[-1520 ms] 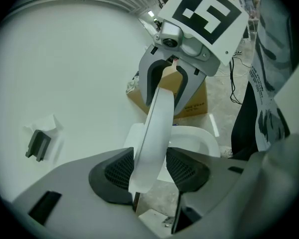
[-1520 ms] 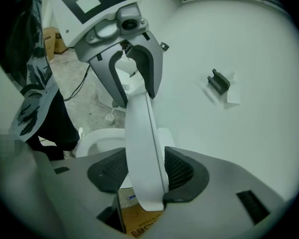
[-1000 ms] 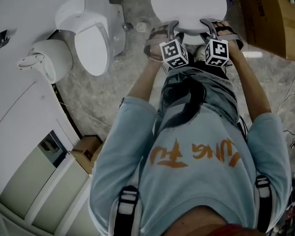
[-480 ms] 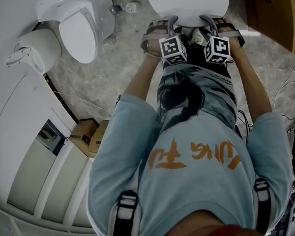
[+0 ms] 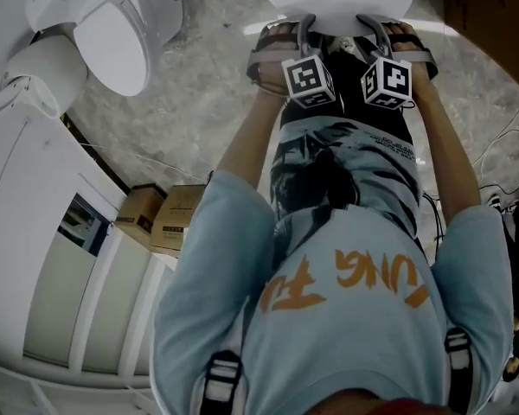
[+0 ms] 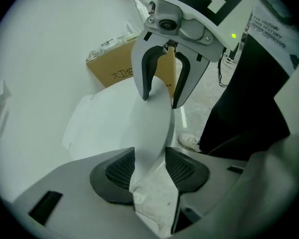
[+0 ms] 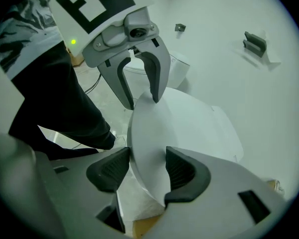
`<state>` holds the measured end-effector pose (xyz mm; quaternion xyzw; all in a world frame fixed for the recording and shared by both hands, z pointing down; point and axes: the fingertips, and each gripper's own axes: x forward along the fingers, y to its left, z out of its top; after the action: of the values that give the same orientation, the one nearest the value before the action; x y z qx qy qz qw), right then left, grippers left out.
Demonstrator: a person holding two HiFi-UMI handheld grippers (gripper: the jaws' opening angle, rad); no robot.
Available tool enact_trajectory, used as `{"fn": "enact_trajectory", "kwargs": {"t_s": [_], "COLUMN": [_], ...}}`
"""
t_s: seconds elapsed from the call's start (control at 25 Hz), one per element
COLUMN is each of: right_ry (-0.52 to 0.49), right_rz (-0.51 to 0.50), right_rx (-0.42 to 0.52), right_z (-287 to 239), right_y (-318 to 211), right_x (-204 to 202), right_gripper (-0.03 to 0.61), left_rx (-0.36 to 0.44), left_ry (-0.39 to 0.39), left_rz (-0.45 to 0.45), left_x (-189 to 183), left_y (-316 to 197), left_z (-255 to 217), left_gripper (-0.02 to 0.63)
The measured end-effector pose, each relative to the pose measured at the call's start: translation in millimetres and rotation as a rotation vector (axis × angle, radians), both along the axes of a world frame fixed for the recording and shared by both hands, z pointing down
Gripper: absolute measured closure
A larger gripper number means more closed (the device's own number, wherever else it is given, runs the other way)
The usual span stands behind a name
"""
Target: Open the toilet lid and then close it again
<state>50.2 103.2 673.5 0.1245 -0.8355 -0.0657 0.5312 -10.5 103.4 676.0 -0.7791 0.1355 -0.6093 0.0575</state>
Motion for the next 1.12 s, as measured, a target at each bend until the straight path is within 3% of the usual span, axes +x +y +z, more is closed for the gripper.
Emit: {"fn": "enact_trajectory", "kwargs": {"t_s": [0.44, 1.12], "right_ry": [-0.017, 0.076], "right_rz": [0.037, 0.05], "right_rx": [-0.073, -0.129], "right_z": [57.3, 123.2], "right_y": [15.5, 21.5], "right_x": [0.3, 2.0], "right_gripper": [0.347, 0.344], "left_rx": [-0.073, -0.147], "left_ry": [-0.003, -0.045], "left_rz": [-0.064, -0.07], "left_x": [0.9, 0.4], "left_y": [15.6, 21.1], "left_z": [59.1, 125.9], "left_gripper": [0.413, 0.41]}}
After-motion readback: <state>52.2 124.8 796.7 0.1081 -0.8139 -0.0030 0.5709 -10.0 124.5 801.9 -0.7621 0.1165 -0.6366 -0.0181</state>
